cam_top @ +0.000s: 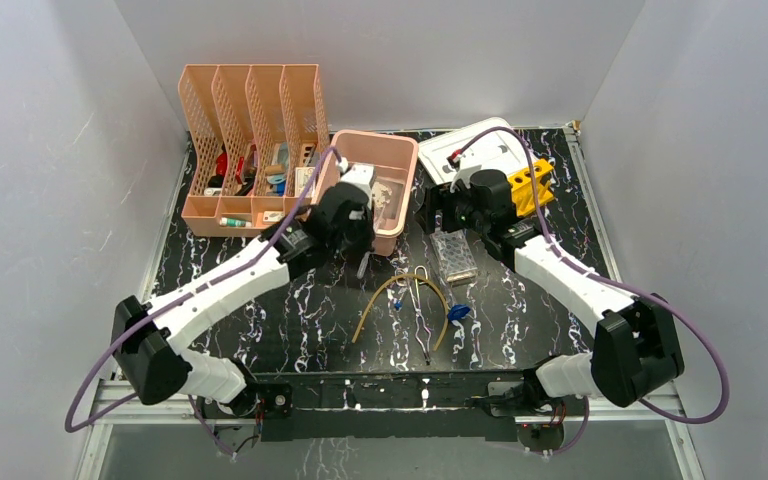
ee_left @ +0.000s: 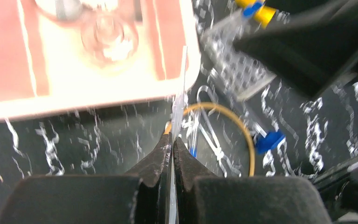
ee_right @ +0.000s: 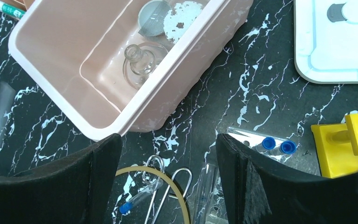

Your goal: Organize the chemistry lab equipment

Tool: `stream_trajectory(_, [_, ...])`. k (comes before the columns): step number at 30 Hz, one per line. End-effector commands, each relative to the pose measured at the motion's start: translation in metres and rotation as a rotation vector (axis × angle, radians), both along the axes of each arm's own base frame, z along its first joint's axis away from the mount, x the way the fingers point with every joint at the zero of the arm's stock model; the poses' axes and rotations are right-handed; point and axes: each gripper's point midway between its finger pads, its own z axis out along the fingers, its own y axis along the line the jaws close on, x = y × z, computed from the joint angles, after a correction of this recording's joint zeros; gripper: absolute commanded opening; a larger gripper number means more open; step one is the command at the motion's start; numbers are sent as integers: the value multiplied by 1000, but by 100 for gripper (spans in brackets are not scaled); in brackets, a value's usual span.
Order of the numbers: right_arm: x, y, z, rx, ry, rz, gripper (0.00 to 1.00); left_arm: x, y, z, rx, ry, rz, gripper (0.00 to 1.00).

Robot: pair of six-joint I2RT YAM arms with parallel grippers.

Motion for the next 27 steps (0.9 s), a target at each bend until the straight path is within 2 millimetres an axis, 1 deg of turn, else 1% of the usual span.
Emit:
stream_trajectory(1, [10, 6, 9, 24, -43, -3, 84, 49, 8, 30, 40, -79, 23, 0])
stream_trajectory(2, [9, 7, 7, 26, -38, 0, 84, 66, 9, 31, 32, -78, 36, 0])
stream_trajectory(3, [9, 7, 7, 28, -38, 3, 84, 84, 9, 39, 7, -89, 50, 0])
stream_trajectory(4, [8, 7, 7, 29, -36, 3, 84, 101, 11, 40, -2, -97, 63, 0])
stream_trajectory(6, [8, 5, 6, 25, -39, -1, 84, 129, 15, 35, -6, -97, 83, 0])
stream_trajectory(9, [6, 2, 7, 19, -40, -8, 84, 163, 17, 14, 24, -77, 96, 0])
stream_trajectory(11, [4, 1, 5, 16, -39, -9, 84, 178, 15, -2, 57, -63, 96, 0])
stream_trajectory(13, [3, -1, 2, 9, -37, -13, 84, 189, 12, -21, 82, -44, 97, 0])
stream_trajectory(15, [2, -2, -1, 3, -32, -15, 84, 197, 10, -51, 116, 2, 102, 0])
stream_trajectory(18, [1, -3, -3, -2, -29, -17, 84, 205, 14, -79, 156, 41, 117, 0])
stream_trajectory(20, [1, -4, -4, -6, -29, -19, 84, 207, 17, -91, 159, 68, 119, 0])
stream_trajectory(23, [0, -5, -8, -12, -24, -17, 84, 205, 19, -102, 145, 85, 114, 0])
stream_trajectory(26, [1, -3, -11, -15, -17, -14, 84, 204, 21, -101, 145, 88, 116, 0])
stream_trajectory(27, [1, -2, -12, -12, -15, -10, 84, 204, 21, -99, 143, 86, 116, 6])
